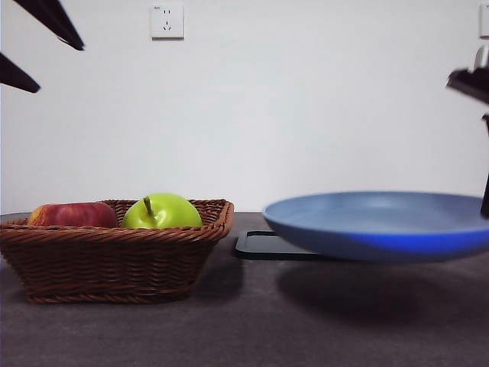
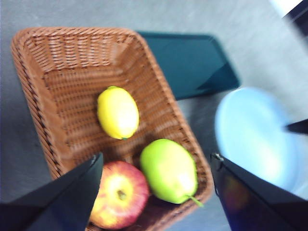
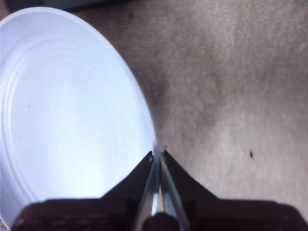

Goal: Take the lemon from the basket,put the lemon in the plate,hand out the plate

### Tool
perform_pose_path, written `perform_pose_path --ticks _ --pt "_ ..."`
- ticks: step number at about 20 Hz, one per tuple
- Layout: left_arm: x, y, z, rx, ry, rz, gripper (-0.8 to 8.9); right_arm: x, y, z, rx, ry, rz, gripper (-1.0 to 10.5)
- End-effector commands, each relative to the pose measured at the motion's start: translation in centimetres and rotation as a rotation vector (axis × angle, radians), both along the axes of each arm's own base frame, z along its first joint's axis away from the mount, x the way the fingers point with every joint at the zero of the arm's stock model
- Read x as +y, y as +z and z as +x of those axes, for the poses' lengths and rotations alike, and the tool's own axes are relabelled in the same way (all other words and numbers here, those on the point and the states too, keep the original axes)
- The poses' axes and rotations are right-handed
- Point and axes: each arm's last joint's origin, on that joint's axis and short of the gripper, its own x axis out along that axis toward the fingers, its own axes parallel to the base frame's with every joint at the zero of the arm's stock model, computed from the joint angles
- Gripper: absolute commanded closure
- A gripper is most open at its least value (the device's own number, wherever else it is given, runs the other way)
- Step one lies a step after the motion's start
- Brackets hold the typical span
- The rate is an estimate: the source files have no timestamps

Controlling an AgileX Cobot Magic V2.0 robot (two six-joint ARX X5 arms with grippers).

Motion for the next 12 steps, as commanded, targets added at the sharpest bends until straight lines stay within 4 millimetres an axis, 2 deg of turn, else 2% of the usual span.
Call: perform_pose_path --ticks 1,6,9,12 --pt "-1.5 0.3 2.0 0.026 -0.021 0.094 4.21 0.0 1.3 -0.4 -0.037 -0.005 0.011 9.4" --pt "-5.7 -1.1 7.2 0.1 -0.026 0.27 4.2 -0.1 2.7 -1.6 -0.101 -0.005 0.018 9.4" --pt "-8.1 -2.7 9.7 0.088 -0.018 0.342 4.21 -0.2 2.8 -1.8 -0.102 -0.003 0.016 9.4" --pt "-10.4 -5.2 11.3 0.063 -0.038 0.363 4.21 -0.2 2.8 -1.8 -0.102 -0.003 0.016 9.4"
